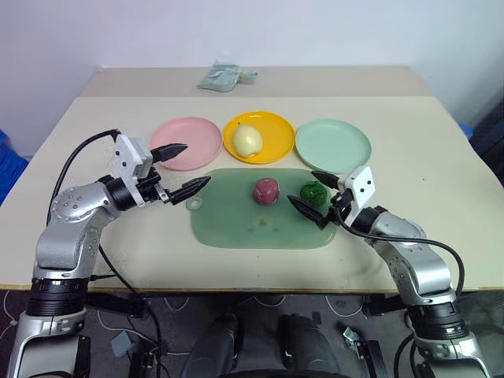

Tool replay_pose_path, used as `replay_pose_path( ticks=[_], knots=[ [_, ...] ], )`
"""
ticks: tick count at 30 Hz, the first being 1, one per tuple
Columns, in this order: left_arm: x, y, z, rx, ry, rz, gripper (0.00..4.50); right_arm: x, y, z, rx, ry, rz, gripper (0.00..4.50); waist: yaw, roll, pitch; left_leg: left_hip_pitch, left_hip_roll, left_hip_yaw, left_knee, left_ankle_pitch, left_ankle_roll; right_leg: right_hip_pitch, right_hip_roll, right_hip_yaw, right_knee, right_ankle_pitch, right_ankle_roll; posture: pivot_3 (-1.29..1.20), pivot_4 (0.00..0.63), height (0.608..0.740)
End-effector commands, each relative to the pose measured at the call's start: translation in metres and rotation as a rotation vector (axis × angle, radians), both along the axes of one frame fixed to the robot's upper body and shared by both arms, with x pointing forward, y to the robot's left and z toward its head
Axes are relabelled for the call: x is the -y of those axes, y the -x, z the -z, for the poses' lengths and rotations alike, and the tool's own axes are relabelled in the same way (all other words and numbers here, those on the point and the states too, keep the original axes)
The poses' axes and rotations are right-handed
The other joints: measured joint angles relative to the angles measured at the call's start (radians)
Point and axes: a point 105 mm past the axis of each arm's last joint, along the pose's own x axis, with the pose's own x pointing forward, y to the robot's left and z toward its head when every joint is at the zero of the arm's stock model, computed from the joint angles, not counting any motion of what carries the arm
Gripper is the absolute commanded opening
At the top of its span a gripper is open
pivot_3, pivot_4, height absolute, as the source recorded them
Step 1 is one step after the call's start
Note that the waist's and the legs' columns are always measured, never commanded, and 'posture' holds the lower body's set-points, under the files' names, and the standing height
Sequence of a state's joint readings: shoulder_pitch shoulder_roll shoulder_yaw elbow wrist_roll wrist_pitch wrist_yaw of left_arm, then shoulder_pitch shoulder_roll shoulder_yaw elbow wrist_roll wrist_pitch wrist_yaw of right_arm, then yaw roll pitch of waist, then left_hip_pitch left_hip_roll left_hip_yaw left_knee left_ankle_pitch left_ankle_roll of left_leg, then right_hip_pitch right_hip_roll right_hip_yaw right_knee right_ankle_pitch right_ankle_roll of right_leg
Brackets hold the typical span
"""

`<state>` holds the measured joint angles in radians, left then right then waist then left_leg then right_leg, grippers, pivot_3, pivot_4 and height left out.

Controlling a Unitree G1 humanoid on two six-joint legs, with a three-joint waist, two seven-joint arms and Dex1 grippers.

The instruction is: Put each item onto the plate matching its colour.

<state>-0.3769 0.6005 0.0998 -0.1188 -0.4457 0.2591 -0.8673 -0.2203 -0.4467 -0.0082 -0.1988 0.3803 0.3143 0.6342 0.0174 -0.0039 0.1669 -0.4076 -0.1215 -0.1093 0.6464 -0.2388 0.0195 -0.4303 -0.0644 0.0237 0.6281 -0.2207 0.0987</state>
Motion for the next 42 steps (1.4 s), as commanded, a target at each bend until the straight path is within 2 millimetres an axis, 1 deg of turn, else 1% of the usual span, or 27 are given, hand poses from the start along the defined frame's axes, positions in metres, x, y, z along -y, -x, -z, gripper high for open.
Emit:
replay_pose_path(
  ticks=[1, 2, 3, 5, 9, 10, 13, 18, 22, 28, 30, 33, 37, 42],
  knots=[
    [0.036, -0.005, 0.008, -0.005, -0.014, 0.046, 4.49, 0.005, 0.011, -0.041, 0.134, -0.101, -0.020, 4.50, 0.004, 0.000, 0.000, 0.000, 0.000, 0.000, 0.000, 0.000, 0.000, 0.000, 0.000, 0.000, 0.000, 0.000, 0.000, 0.00, 0.150, 0.740],
    [0.046, -0.009, 0.014, -0.032, -0.001, 0.048, 4.49, 0.009, 0.017, -0.046, 0.151, -0.106, -0.026, 4.50, 0.005, 0.000, 0.000, 0.000, -0.001, 0.000, 0.001, 0.000, 0.000, 0.000, 0.000, 0.000, 0.000, 0.000, 0.000, 0.00, 0.150, 0.740],
    [0.052, -0.016, 0.021, -0.049, -0.010, 0.012, 4.49, 0.013, 0.024, -0.050, 0.165, -0.103, -0.032, 4.50, 0.007, 0.000, 0.000, 0.000, -0.001, 0.000, 0.001, 0.000, 0.000, 0.000, 0.000, 0.000, 0.000, 0.000, 0.000, 0.00, 0.150, 0.740],
    [0.062, -0.024, 0.028, -0.068, -0.002, -0.020, 4.49, 0.018, 0.036, -0.054, 0.180, -0.088, -0.046, 4.50, 0.014, 0.000, 0.000, 0.000, -0.001, 0.000, 0.000, 0.000, 0.000, 0.000, 0.000, 0.000, 0.000, 0.000, 0.000, 0.00, 0.150, 0.740],
    [0.073, -0.043, 0.045, -0.114, 0.053, -0.115, 4.49, 0.033, 0.063, -0.047, 0.142, 0.011, -0.068, 4.50, 0.022, 0.000, 0.000, 0.000, 0.000, 0.000, 0.000, 0.000, 0.000, 0.000, 0.000, 0.000, 0.000, 0.000, 0.000, 0.00, 0.150, 0.740],
    [0.074, -0.044, 0.047, -0.123, 0.057, -0.124, 4.49, 0.035, 0.067, -0.045, 0.133, 0.028, -0.070, 4.50, 0.021, 0.000, 0.000, 0.000, 0.000, 0.000, 0.000, 0.000, 0.000, 0.000, 0.000, 0.000, 0.000, 0.000, 0.000, 0.00, 0.150, 0.740],
    [0.085, -0.047, 0.058, -0.131, 0.036, -0.128, 4.49, 0.050, 0.083, -0.041, 0.092, 0.092, -0.046, 4.50, 0.023, 0.000, 0.000, 0.000, 0.000, 0.000, 0.001, 0.000, 0.000, 0.001, 0.000, 0.000, 0.000, 0.000, 0.000, 0.00, 0.150, 0.740],
    [0.100, -0.042, 0.063, -0.137, 0.033, -0.063, 4.49, 0.067, 0.095, -0.045, 0.072, 0.121, 0.024, 4.50, 0.023, 0.000, 0.000, 0.000, 0.000, 0.000, 0.001, 0.000, 0.000, 0.001, 0.000, 0.000, -0.001, 0.000, 0.000, 0.00, 0.150, 0.740],
    [0.103, -0.038, 0.059, -0.135, 0.045, -0.019, 4.49, 0.070, 0.098, -0.047, 0.073, 0.124, 0.046, 4.50, 0.022, 0.000, 0.000, 0.000, 0.000, 0.000, 0.001, 0.000, 0.000, 0.001, 0.000, 0.000, -0.001, 0.000, 0.000, 0.00, 0.150, 0.740],
    [0.088, -0.038, 0.041, -0.112, 0.075, -0.011, 4.49, 0.070, 0.096, -0.043, 0.069, 0.118, 0.053, 4.50, 0.023, 0.000, 0.000, 0.000, 0.001, 0.000, 0.001, 0.000, 0.000, 0.002, 0.000, 0.000, -0.001, 0.000, 0.000, 0.00, 0.150, 0.740],
    [0.085, -0.034, 0.033, -0.111, 0.093, 0.018, 4.49, 0.069, 0.095, -0.041, 0.065, 0.116, 0.049, 4.50, 0.023, 0.000, 0.000, 0.000, 0.001, 0.000, 0.001, 0.000, 0.000, 0.001, 0.000, 0.000, -0.001, 0.000, 0.000, 0.00, 0.150, 0.740],
    [0.088, -0.026, 0.027, -0.138, 0.098, 0.091, 4.49, 0.069, 0.093, -0.039, 0.061, 0.115, 0.048, 4.50, 0.023, 0.000, 0.000, 0.000, 0.001, 0.000, 0.001, 0.000, 0.000, 0.002, 0.000, 0.000, -0.001, 0.000, 0.000, 0.00, 0.150, 0.740],
    [0.098, -0.018, 0.033, -0.186, 0.060, 0.167, 4.49, 0.071, 0.092, -0.038, 0.058, 0.117, 0.051, 4.50, 0.024, 0.000, 0.000, 0.000, 0.001, 0.000, 0.002, 0.000, 0.000, 0.002, 0.000, -0.001, -0.002, 0.000, 0.000, 0.00, 0.150, 0.740],
    [0.114, -0.018, 0.043, -0.209, 0.022, 0.212, 4.49, 0.070, 0.091, -0.039, 0.059, 0.115, 0.052, 4.50, 0.024, 0.000, 0.000, 0.000, 0.001, 0.000, 0.002, 0.000, 0.000, 0.002, 0.000, -0.001, -0.002, 0.000, 0.000, 0.00, 0.150, 0.740]
  ],
)
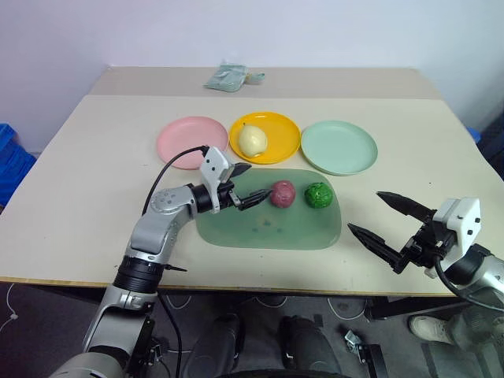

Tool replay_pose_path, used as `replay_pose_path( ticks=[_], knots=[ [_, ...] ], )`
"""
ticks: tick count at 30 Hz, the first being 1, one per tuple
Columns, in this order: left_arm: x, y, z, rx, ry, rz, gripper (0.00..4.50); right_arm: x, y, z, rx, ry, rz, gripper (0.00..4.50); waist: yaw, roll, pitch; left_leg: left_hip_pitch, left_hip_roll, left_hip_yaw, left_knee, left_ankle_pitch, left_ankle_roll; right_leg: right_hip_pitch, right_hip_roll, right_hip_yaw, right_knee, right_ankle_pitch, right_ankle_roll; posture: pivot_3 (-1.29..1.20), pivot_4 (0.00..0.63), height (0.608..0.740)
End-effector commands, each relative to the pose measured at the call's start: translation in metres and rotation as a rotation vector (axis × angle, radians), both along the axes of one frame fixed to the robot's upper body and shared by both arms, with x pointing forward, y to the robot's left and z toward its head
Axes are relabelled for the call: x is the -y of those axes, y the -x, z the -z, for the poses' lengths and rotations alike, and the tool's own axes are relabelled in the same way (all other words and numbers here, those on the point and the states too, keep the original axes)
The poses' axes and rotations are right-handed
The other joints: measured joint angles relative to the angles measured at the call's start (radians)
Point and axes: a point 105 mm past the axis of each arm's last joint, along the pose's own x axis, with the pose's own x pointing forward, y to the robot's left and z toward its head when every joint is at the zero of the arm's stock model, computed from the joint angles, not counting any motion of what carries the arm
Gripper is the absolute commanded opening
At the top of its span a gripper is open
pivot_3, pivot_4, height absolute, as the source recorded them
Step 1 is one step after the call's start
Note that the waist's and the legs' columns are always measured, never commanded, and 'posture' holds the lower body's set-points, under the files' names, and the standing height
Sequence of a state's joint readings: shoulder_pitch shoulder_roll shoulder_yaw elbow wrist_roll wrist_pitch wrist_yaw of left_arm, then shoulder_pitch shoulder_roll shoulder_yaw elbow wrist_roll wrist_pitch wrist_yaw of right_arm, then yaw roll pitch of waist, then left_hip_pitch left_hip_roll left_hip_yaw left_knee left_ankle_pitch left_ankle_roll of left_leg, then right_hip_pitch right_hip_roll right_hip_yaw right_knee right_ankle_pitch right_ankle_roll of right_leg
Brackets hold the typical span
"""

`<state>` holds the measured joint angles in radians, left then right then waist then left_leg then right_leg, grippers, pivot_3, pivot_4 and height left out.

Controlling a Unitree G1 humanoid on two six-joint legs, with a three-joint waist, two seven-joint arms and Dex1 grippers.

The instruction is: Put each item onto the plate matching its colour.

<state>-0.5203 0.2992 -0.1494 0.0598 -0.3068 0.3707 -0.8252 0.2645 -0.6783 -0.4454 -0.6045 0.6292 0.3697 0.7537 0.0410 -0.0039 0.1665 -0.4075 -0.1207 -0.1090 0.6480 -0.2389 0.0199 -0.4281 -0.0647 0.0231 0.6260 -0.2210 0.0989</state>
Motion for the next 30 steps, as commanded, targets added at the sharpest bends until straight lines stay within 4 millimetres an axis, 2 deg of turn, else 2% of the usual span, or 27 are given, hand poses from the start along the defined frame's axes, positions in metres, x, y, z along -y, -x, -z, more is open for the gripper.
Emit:
replay_pose_path(
  ticks=[1, 6, 9, 14, 17, 19, 22, 24, 27, 28, 30],
  knots=[
    [0.016, -0.002, -0.007, 0.037, -0.016, 0.051, 4.49, -0.004, 0.000, -0.008, 0.043, 0.007, -0.009, 4.50, 0.001, 0.000, 0.000, 0.000, 0.000, 0.000, 0.000, 0.000, 0.000, 0.000, 0.000, 0.000, 0.000, 0.000, 0.000, 0.00, 0.150, 0.740],
    [0.034, -0.014, 0.001, 0.018, -0.058, 0.073, 4.49, -0.008, 0.000, -0.008, 0.049, 0.004, -0.004, 4.50, 0.000, 0.000, 0.000, 0.000, 0.000, 0.000, 0.000, 0.000, 0.000, 0.000, 0.000, 0.000, -0.001, 0.000, 0.000, 0.00, 0.150, 0.740],
    [0.039, -0.024, 0.012, 0.007, -0.119, 0.047, 4.49, -0.010, -0.001, -0.009, 0.057, 0.002, -0.001, 4.50, 0.000, 0.000, 0.000, 0.000, 0.000, 0.000, 0.000, 0.000, 0.000, 0.000, 0.000, 0.000, -0.001, 0.000, 0.000, 0.00, 0.150, 0.740],
    [0.046, -0.034, 0.023, 0.004, -0.162, 0.021, 2.32, -0.012, -0.002, -0.010, 0.071, -0.003, 0.007, 4.50, 0.001, 0.000, 0.000, 0.000, 0.000, 0.000, 0.000, 0.000, 0.000, 0.000, 0.000, 0.000, -0.001, 0.000, 0.000, 0.00, 0.150, 0.740],
    [0.045, -0.036, 0.021, 0.025, -0.160, -0.001, 2.32, -0.011, -0.001, -0.009, 0.072, -0.004, 0.012, 4.50, 0.000, 0.000, 0.000, 0.000, 0.000, 0.000, 0.000, 0.000, 0.000, 0.000, 0.000, 0.000, -0.001, 0.000, 0.001, 0.00, 0.150, 0.740],
    [0.038, -0.041, 0.010, 0.080, -0.126, -0.055, 2.32, -0.011, -0.001, -0.008, 0.073, -0.003, 0.016, 4.50, 0.000, 0.000, 0.000, 0.000, 0.000, 0.000, 0.000, 0.000, 0.000, 0.000, 0.000, 0.000, -0.001, 0.000, 0.001, 0.00, 0.150, 0.740],
    [0.011, -0.053, -0.028, 0.220, -0.001, -0.229, 2.32, -0.011, -0.001, -0.008, 0.079, -0.004, 0.018, 4.50, -0.003, 0.000, 0.000, 0.000, 0.000, 0.000, 0.000, 0.000, 0.000, 0.000, 0.000, 0.000, -0.001, 0.000, 0.001, 0.00, 0.150, 0.740],
    [-0.017, -0.061, -0.046, 0.274, 0.041, -0.369, 2.32, -0.011, -0.003, -0.008, 0.081, -0.005, 0.015, 4.50, -0.003, -0.001, 0.000, 0.000, 0.000, 0.000, -0.001, 0.000, 0.000, -0.001, 0.000, 0.000, -0.001, 0.000, 0.001, 0.00, 0.150, 0.740],
    [-0.055, -0.071, -0.056, 0.299, 0.066, -0.568, 2.32, -0.012, -0.008, -0.007, 0.084, -0.005, 0.006, 4.50, -0.002, 0.000, 0.000, 0.000, 0.001, 0.000, -0.001, 0.000, 0.000, -0.001, 0.001, 0.000, -0.001, 0.000, 0.001, 0.00, 0.150, 0.740],
    [-0.060, -0.072, -0.057, 0.302, 0.071, -0.599, 2.32, -0.012, -0.008, -0.007, 0.085, -0.006, 0.005, 4.50, -0.001, 0.000, 0.000, 0.000, 0.001, 0.000, 0.000, 0.000, 0.000, -0.001, 0.001, 0.000, -0.001, 0.000, 0.001, 0.00, 0.150, 0.740],
    [-0.088, -0.082, -0.054, 0.307, 0.042, -0.766, 2.32, -0.014, -0.013, -0.008, 0.090, -0.010, -0.013, 4.50, 0.005, -0.001, 0.000, 0.000, 0.000, 0.000, 0.000, 0.000, 0.000, 0.000, 0.001, -0.001, -0.001, 0.000, 0.001, 0.00, 0.150, 0.740]
  ],
)
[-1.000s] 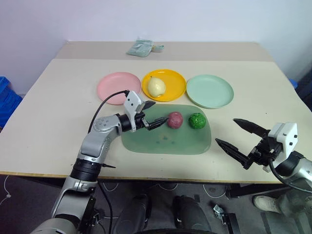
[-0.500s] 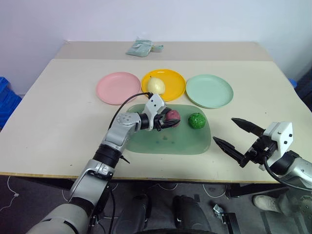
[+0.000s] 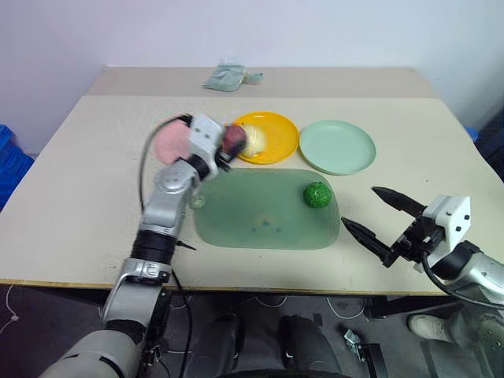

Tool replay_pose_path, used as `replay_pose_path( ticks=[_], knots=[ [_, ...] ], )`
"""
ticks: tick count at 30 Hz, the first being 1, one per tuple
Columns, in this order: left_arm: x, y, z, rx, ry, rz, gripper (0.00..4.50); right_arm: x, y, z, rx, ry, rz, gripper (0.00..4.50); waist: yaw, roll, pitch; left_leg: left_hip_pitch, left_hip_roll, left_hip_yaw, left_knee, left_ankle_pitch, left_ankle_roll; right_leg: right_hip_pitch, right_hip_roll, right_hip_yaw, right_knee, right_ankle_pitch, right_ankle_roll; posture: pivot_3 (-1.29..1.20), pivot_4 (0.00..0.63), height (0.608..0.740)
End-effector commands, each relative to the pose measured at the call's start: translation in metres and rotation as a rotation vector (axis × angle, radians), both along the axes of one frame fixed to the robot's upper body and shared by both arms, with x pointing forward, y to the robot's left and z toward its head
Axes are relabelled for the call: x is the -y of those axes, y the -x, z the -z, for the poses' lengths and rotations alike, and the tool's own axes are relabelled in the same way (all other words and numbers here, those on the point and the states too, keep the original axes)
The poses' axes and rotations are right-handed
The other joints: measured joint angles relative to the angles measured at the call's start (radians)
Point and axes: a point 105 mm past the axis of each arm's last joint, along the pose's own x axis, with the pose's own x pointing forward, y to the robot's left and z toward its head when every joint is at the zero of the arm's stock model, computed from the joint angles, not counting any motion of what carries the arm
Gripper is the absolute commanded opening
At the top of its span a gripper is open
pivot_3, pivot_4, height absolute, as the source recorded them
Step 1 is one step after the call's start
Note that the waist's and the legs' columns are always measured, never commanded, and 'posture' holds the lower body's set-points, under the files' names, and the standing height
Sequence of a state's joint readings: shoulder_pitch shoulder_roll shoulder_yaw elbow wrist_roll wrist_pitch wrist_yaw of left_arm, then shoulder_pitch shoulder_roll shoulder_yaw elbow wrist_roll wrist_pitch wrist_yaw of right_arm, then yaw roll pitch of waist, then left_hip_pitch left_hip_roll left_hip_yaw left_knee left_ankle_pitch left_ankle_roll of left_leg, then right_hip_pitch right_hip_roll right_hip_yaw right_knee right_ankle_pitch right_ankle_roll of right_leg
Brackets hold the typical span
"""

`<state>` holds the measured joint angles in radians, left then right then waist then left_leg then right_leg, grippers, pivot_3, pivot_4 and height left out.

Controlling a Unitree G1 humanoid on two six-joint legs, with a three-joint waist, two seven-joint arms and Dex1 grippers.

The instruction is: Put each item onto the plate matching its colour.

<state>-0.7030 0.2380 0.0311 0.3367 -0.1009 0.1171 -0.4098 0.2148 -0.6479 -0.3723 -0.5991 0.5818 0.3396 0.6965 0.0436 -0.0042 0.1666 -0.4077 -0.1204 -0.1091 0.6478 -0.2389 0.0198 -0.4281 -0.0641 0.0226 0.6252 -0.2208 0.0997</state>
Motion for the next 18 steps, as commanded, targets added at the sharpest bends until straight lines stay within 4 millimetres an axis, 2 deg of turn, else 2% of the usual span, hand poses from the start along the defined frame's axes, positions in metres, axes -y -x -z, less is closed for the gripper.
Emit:
replay_pose_path(
  ticks=[1, 2, 5, 13, 16, 18],
  knots=[
    [-0.038, -0.010, -0.006, 0.043, -0.003, -0.240, 2.32, -0.005, -0.005, -0.008, 0.049, -0.001, -0.033, 4.50, 0.002, 0.000, 0.000, 0.000, 0.000, 0.000, 0.000, 0.000, 0.000, 0.000, 0.000, 0.000, 0.000, 0.000, 0.000, 0.00, 0.150, 0.740],
    [-0.052, -0.015, -0.002, 0.033, -0.018, -0.335, 2.32, -0.008, -0.008, -0.009, 0.052, -0.002, -0.046, 4.50, 0.001, 0.000, 0.000, 0.000, -0.001, 0.000, 0.001, 0.000, 0.000, 0.000, 0.000, 0.000, 0.000, 0.000, 0.000, 0.00, 0.150, 0.740],
    [-0.073, -0.025, 0.012, -0.009, -0.042, -0.504, 2.32, -0.012, -0.014, -0.011, 0.059, -0.003, -0.073, 4.50, 0.000, -0.001, 0.000, 0.000, -0.001, 0.000, 0.001, 0.000, 0.000, 0.000, 0.000, 0.000, 0.000, 0.000, 0.000, 0.00, 0.150, 0.740],
    [-0.063, -0.042, 0.035, -0.057, -0.045, -0.594, 2.32, -0.018, -0.021, -0.015, 0.068, -0.005, -0.104, 4.50, 0.002, -0.002, 0.001, 0.000, -0.002, 0.000, 0.001, 0.000, 0.000, 0.000, -0.001, -0.001, 0.001, 0.000, 0.001, 0.00, 0.150, 0.740],
    [-0.055, -0.045, 0.036, -0.062, -0.039, -0.559, 3.46, -0.015, -0.019, -0.015, 0.067, 0.000, -0.100, 4.50, -0.004, -0.002, 0.001, 0.000, -0.001, 0.000, 0.000, 0.000, 0.000, 0.000, -0.001, -0.001, 0.001, 0.000, 0.001, 0.00, 0.150, 0.740],
    [-0.050, -0.045, 0.034, -0.049, -0.023, -0.528, 4.45, -0.014, -0.018, -0.014, 0.066, 0.002, -0.095, 4.50, -0.004, -0.002, 0.001, 0.000, -0.001, 0.000, 0.000, 0.000, 0.000, -0.001, -0.001, -0.001, 0.001, 0.000, 0.001, 0.00, 0.150, 0.740]
  ],
)
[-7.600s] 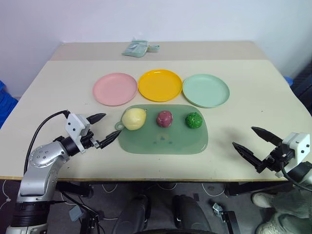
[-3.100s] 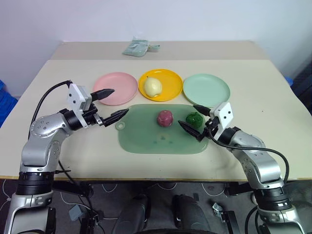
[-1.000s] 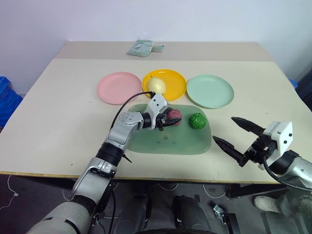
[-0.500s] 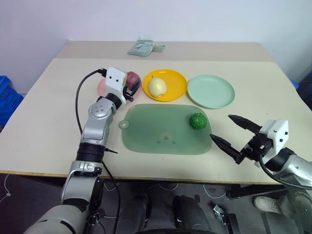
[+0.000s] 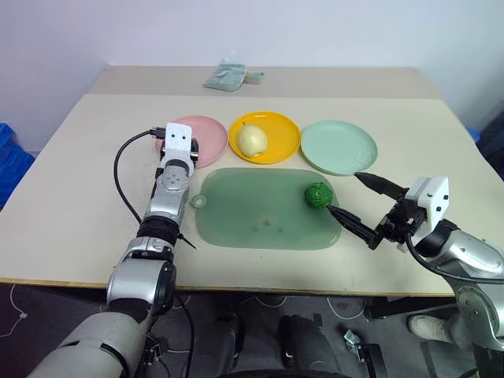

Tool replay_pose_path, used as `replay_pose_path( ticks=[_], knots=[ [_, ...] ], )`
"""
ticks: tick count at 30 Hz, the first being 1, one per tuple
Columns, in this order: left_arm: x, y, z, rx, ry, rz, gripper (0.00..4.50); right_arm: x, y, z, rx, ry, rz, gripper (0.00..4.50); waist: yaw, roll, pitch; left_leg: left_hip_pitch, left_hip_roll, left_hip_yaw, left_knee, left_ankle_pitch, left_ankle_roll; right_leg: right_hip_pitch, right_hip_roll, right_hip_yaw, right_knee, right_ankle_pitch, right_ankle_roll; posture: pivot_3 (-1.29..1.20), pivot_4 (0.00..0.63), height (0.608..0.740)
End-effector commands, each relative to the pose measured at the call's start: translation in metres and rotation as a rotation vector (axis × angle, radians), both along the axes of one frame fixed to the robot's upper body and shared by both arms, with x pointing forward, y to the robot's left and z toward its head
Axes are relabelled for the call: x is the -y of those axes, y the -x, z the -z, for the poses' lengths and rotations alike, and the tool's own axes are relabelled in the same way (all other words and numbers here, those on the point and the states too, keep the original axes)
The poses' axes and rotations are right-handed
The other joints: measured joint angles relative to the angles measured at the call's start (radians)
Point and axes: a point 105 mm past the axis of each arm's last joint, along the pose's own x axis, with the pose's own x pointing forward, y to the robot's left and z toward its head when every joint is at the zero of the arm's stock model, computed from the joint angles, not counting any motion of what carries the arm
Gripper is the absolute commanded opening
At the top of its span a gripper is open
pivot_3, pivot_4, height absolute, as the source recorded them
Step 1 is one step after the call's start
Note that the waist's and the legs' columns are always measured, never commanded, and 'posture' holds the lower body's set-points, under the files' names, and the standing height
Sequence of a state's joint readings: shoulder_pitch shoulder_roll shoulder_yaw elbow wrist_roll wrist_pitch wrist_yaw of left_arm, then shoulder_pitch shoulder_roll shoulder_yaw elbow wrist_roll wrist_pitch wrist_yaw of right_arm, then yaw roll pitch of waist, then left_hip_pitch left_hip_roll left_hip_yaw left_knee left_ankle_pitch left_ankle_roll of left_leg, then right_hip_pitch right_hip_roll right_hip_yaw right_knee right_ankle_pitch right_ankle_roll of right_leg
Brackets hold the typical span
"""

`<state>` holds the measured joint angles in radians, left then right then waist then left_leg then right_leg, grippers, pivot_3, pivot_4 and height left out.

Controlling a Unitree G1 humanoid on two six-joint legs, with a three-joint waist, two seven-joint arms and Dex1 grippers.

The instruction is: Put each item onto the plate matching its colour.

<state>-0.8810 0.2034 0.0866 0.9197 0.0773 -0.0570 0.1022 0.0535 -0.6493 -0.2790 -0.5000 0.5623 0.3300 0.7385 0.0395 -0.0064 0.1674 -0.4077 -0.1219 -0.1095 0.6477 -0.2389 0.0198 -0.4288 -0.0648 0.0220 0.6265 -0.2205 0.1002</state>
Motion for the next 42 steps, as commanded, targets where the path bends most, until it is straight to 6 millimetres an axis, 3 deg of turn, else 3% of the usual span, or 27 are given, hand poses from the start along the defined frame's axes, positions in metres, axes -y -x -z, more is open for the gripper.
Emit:
replay_pose_path(
  ticks=[1, 7, 11, 14, 18, 22, 25, 35, 42],
  knots=[
    [0.013, -0.002, -0.024, 0.096, 0.006, 0.083, 4.49, 0.002, 0.004, -0.008, 0.038, 0.013, 0.002, 4.50, 0.000, 0.000, 0.000, 0.000, 0.000, 0.000, 0.000, 0.000, 0.000, 0.000, 0.000, 0.000, 0.000, 0.000, 0.000, 0.00, 0.150, 0.740],
    [0.062, 0.029, -0.050, 0.163, 0.053, 0.525, 4.49, 0.008, 0.007, -0.005, 0.021, 0.021, 0.042, 4.50, 0.000, 0.000, 0.000, 0.000, 0.000, 0.000, 0.000, 0.000, 0.000, 0.000, -0.001, 0.000, 0.000, 0.000, 0.000, 0.00, 0.150, 0.740],
    [0.087, 0.055, -0.046, 0.087, 0.029, 0.768, 4.49, 0.014, 0.005, -0.002, 0.006, 0.024, 0.108, 4.50, -0.001, 0.001, 0.000, 0.000, 0.000, 0.000, 0.000, 0.000, 0.000, 0.000, -0.001, 0.001, 0.000, 0.000, -0.001, 0.00, 0.150, 0.740],
    [0.097, 0.063, -0.043, 0.037, -0.001, 0.846, 4.49, 0.015, -0.001, -0.001, 0.010, 0.020, 0.167, 4.50, -0.001, 0.001, 0.000, 0.000, 0.000, 0.000, 0.000, 0.000, 0.000, 0.000, 0.000, 0.001, 0.001, 0.000, -0.001, 0.00, 0.150, 0.740],
    [0.083, 0.066, -0.049, 0.035, 0.050, 0.823, 4.49, 0.006, -0.011, 0.006, 0.000, -0.001, 0.171, 4.50, -0.002, 0.001, 0.000, 0.000, 0.000, 0.000, 0.000, 0.000, 0.000, 0.000, 0.000, 0.001, 0.001, 0.000, -0.001, 0.00, 0.150, 0.740],
    [0.059, 0.082, -0.053, 0.015, 0.074, 0.849, 4.49, 0.000, -0.029, 0.015, -0.013, -0.024, 0.176, 4.50, -0.012, 0.001, -0.001, 0.000, 0.001, 0.000, -0.001, 0.000, 0.000, -0.001, 0.001, 0.001, 0.001, 0.000, -0.001, 0.00, 0.150, 0.740],
    [0.050, 0.102, -0.054, -0.034, 0.125, 0.966, 4.49, -0.004, -0.040, 0.018, -0.019, -0.043, 0.162, 4.50, -0.010, 0.002, -0.001, 0.000, 0.001, 0.000, -0.001, 0.000, 0.000, -0.001, 0.001, 0.001, 0.001, 0.000, -0.001, 0.00, 0.150, 0.740],
    [0.040, 0.148, -0.057, -0.096, 0.059, 1.082, 4.49, -0.015, -0.060, 0.050, -0.104, -0.029, 0.120, 4.50, -0.004, 0.002, -0.001, 0.000, 0.001, 0.001, -0.001, 0.000, 0.000, -0.001, 0.000, 0.002, 0.001, -0.001, -0.002, 0.00, 0.150, 0.740],
    [0.039, 0.185, -0.056, -0.155, -0.035, 1.272, 4.49, -0.015, -0.072, 0.056, -0.123, -0.030, 0.116, 4.50, -0.005, 0.003, 0.000, 0.000, 0.001, 0.001, -0.002, 0.000, 0.000, -0.002, 0.001, 0.002, 0.001, -0.002, -0.004, 0.00, 0.150, 0.740]
  ],
)
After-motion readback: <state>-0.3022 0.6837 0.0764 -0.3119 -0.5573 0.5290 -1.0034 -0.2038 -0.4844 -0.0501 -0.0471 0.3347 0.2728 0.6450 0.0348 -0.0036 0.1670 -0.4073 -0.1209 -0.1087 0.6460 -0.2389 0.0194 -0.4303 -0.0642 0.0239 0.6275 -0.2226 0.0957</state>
